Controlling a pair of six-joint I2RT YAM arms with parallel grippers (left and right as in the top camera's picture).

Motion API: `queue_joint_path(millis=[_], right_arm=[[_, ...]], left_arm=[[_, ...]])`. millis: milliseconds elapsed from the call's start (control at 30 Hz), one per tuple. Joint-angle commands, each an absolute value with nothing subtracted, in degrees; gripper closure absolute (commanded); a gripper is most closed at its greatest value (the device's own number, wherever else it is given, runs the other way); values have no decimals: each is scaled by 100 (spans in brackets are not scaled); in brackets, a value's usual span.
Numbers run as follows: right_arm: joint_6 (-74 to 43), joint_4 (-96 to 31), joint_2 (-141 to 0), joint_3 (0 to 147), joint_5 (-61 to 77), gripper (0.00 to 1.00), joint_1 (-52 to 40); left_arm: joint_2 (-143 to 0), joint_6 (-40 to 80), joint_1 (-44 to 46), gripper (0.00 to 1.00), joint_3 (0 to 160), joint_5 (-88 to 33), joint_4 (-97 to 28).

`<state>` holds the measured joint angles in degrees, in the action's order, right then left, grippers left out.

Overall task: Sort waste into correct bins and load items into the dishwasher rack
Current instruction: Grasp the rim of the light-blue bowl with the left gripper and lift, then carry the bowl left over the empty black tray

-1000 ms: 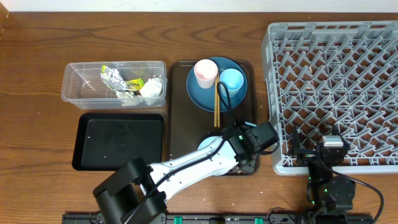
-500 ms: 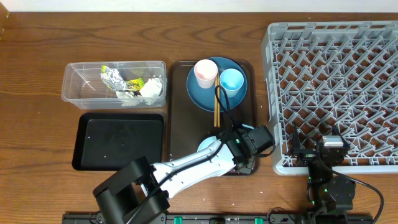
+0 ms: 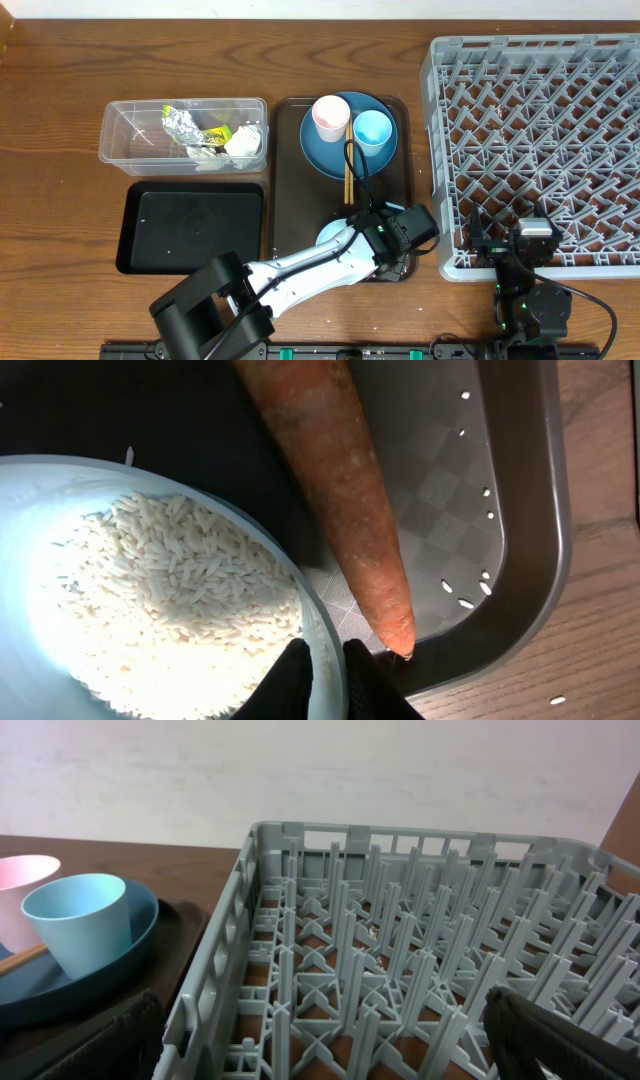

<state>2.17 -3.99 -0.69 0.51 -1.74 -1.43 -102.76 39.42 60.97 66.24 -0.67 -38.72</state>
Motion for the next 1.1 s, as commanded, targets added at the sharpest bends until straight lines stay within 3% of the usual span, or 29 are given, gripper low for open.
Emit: queue_joint_path(millis=[0, 67, 533, 1067], right_arm=[[242, -405, -43, 30, -211, 1, -211], [242, -405, -43, 30, -211, 1, -211], [242, -405, -43, 30, -211, 1, -211], [242, -405, -43, 30, -211, 1, -211]], left_arm=[[-10309, 3972, 6121, 89, 6595, 67, -3892], [-10309, 3972, 6121, 94, 6595, 67, -3894], [-9885, 3822, 5961, 94, 6602, 75, -4147], [-8523, 3638, 4665, 94, 6602, 73, -4827]])
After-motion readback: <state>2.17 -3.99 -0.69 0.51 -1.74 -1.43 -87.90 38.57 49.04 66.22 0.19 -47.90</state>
